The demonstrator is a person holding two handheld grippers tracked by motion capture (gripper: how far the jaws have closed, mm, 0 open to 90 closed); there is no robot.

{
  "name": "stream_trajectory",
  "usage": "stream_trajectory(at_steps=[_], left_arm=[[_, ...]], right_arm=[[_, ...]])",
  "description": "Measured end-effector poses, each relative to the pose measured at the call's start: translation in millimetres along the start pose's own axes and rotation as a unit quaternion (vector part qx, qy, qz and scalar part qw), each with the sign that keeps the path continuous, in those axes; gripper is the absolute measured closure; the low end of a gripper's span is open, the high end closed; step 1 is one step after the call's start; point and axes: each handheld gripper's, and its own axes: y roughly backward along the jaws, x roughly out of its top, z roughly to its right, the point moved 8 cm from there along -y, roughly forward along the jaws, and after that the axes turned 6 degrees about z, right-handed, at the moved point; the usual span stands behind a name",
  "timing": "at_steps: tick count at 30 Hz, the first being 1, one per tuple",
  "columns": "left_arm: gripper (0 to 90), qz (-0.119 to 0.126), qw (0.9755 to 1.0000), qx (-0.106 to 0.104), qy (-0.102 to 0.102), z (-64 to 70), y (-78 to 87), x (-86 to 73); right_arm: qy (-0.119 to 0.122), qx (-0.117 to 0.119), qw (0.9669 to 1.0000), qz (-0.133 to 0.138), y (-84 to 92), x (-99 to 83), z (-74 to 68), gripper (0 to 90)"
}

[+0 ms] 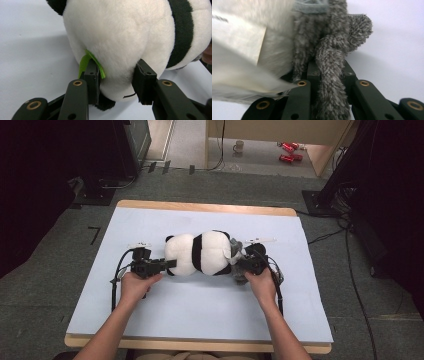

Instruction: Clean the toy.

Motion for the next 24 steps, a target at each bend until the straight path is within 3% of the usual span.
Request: stream_trajectory(at_steps=[6,12,20,24], left_arm=[[60.3,0.002,1.0000,0.001,-0.007,1.5,0.5,2.3],[59.8,0.000,0.9999,0.002,-0.013,2.0,1.1,3.5],[57.4,0.000,0.9998,0.003,-0.017,3.6,2.5,6.1],[55.1,0.003,0.9998,0.002,-0.019,4.0,3.0,7.2]], right_arm=[[-0.004,0.007,0.9984,0.056,27.8,25.3,-0.7,76.0],[0.005,0.031,0.9948,0.097,55.4,51.4,-18.9,76.0],[0.036,0.084,0.9904,0.104,68.5,62.7,-64.5,76.0],[0.045,0.109,0.9897,0.081,61.6,57.0,-82.7,75.9]])
